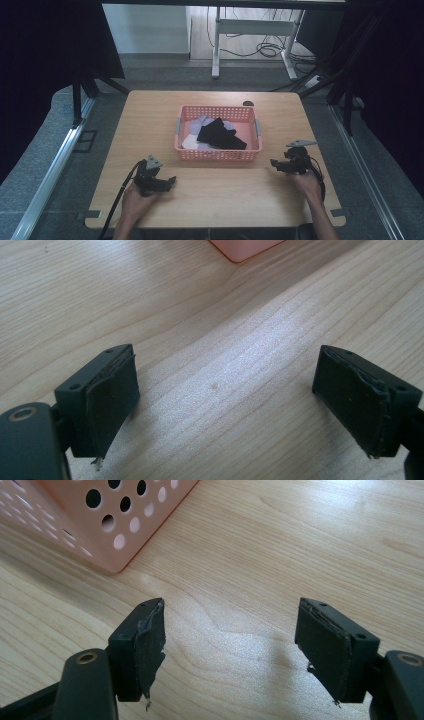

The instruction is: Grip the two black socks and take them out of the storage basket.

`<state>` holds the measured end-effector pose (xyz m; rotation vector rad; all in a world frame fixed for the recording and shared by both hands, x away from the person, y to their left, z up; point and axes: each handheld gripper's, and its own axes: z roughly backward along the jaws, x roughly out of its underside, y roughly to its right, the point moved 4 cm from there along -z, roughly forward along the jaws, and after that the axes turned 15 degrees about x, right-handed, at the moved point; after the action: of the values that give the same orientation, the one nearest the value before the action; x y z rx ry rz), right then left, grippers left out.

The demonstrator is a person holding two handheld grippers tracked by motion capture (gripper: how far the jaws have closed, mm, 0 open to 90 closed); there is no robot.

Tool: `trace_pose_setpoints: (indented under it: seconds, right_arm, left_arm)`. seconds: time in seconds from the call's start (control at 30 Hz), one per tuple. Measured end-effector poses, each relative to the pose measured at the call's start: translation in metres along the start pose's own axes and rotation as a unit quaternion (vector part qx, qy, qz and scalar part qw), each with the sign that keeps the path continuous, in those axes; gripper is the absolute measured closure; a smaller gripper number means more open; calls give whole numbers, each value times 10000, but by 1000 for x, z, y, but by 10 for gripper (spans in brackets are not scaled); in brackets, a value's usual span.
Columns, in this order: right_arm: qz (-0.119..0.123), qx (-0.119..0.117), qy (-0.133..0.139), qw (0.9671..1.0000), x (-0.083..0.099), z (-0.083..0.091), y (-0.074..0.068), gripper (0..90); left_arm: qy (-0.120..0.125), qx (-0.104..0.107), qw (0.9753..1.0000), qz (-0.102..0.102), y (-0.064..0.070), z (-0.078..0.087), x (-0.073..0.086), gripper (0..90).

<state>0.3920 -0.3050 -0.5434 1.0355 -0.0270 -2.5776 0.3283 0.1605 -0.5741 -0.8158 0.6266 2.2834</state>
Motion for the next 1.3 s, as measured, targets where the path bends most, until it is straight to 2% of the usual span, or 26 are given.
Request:
trace_pose_setpoints:
  seconds: [0.2,0.5,0.6,0.8,1.23,1.3]
  right_arm:
    - [-26,-32,-14,10000,-2,2,0,282]
    - [-43,-92,29,9999,-11,9,0,204]
    - [53,-41,-4,10000,-16,13,-1,157]
    - [58,70,-91,9999,-21,15,-1,148]
    - [50,-76,25,10000,-40,31,-2,140]
    - [28,-169,78,9998,-44,33,-3,140]
  left_arm:
    - [1,0,10000,1,0,0,0,108]
    - [-5,-2,10000,2,0,0,0,108]
    - [-6,-3,10000,1,0,0,0,108]
    - [0,3,10000,0,0,0,0,108]
    - [-2,4,10000,2,0,0,0,108]
    - [-3,4,10000,1,0,0,0,108]
